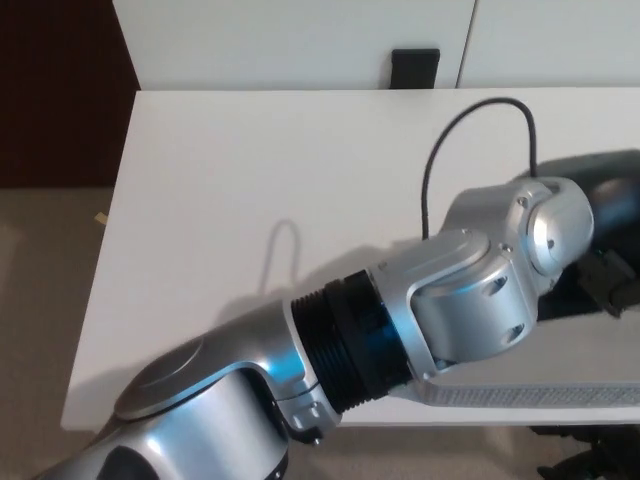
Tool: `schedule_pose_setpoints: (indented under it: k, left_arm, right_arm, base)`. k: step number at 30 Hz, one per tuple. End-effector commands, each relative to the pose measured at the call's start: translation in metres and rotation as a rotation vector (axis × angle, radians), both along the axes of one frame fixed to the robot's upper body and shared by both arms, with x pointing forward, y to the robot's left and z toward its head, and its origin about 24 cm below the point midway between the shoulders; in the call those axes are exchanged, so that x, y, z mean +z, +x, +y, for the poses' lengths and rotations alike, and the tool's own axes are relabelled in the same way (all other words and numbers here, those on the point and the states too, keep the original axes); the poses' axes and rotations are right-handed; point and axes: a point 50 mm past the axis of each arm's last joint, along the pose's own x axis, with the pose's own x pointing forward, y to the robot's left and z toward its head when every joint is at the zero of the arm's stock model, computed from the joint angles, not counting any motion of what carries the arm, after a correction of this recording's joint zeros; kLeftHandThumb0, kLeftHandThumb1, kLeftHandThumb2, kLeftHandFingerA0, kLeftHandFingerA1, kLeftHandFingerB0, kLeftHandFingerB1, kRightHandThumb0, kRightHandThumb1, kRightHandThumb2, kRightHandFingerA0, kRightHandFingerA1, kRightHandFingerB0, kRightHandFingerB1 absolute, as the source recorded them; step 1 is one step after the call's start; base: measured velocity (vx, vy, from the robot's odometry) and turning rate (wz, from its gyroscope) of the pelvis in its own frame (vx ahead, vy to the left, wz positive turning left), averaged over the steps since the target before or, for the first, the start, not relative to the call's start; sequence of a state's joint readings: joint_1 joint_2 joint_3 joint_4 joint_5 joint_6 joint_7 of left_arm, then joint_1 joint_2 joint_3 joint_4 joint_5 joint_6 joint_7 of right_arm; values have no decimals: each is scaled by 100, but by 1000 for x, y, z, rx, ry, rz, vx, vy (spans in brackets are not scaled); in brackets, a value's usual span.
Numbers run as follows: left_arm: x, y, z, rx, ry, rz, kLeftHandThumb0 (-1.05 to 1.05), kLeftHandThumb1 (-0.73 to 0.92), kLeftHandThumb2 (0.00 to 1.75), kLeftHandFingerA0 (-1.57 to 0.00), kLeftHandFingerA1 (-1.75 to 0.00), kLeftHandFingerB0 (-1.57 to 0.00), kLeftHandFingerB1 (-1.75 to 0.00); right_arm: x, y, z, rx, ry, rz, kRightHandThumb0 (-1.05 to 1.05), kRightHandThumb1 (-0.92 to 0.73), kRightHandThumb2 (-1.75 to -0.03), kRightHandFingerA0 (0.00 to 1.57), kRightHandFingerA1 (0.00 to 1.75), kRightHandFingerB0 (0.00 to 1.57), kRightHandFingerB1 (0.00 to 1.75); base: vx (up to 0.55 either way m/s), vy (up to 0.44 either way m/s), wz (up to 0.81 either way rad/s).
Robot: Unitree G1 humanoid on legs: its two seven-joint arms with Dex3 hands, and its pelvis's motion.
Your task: The robot walk towards a table in front and pick up a black pencil case on the left hand side and put the pencil case into a small container on the right hand side
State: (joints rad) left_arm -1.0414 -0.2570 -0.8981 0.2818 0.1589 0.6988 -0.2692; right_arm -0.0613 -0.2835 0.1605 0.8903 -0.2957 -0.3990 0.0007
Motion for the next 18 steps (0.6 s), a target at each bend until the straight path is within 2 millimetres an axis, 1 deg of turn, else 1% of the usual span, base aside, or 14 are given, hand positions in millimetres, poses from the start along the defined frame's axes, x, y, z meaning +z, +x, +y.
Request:
schedule_pose_setpoints:
  k: [1,2,3,4,5,6,7,8,10,11,12,16,17,18]
  left_arm:
    - [12,-58,-49,-325,-62,126,-105,92,159,-157,-175,0,-50]
    - [12,-58,-49,-328,-60,130,-91,92,153,-157,-175,0,0]
    - [12,-57,-49,-330,-58,133,-91,92,153,-157,-175,0,0]
    - [11,-58,-48,-334,-68,143,-105,92,156,-157,-175,0,0]
    - [11,-58,-48,-337,-67,145,-105,92,155,-157,-175,0,0]
    - [11,-57,-47,-340,-66,145,-105,92,172,-157,-175,0,0]
    - [10,-57,-47,-341,-65,144,-105,92,172,-157,-175,0,0]
    - [10,-57,-47,-341,-64,145,-104,92,156,-157,-175,0,0]
    - [9,-57,-46,-343,-61,143,-105,92,155,-157,-175,0,0]
    - [9,-56,-46,-346,-57,142,-101,92,163,-157,-175,0,0]
    - [9,-55,-44,-345,-57,146,-105,92,159,-157,-175,0,0]
    - [9,-52,-41,-319,-62,167,-104,92,148,-157,-175,0,0]
    - [10,-50,-40,-312,-67,166,-95,92,141,-157,-175,0,0]
    - [11,-49,-39,-308,-72,162,-95,92,141,-157,-175,0,0]
  right_arm:
    - [9,9,-7,21,-39,-28,-47,-63,-63,78,47,58,41]
    - [9,9,-7,22,-39,-28,-47,-63,-63,78,47,58,41]
    - [9,9,-6,22,-39,-28,-47,-63,-63,78,47,58,41]
    - [8,9,-6,21,-39,-27,-47,-63,-63,78,47,58,41]
    - [8,9,-6,21,-39,-27,-47,-63,-63,78,47,58,41]
    - [8,9,-6,21,-39,-27,-47,-63,-63,78,47,58,41]
    - [8,8,-6,21,-39,-26,-47,-63,-63,78,47,58,41]
    - [8,8,-6,21,-39,-26,-47,-63,-63,78,47,58,41]
    - [8,9,-6,22,-39,-26,-47,-63,-63,78,47,58,41]
    - [8,9,-6,22,-39,-26,-47,-63,-63,78,47,58,41]
    - [8,9,-6,22,-39,-26,-47,-63,-63,78,47,58,41]
    - [8,9,-6,22,-39,-26,-47,-63,-63,78,47,58,41]
    - [8,9,-5,23,-39,-27,-47,-63,-63,78,47,58,41]
    - [8,8,-5,25,-39,-27,-47,-63,-63,78,47,58,41]
  base:
    - [0,0,0]
    - [0,0,0]
    - [0,0,0]
    - [0,0,0]
    - [0,0,0]
    - [0,0,0]
    - [0,0,0]
    - [0,0,0]
    - [0,0,0]
    - [0,0,0]
    - [0,0,0]
    - [0,0,0]
    - [0,0,0]
    - [0,0,0]
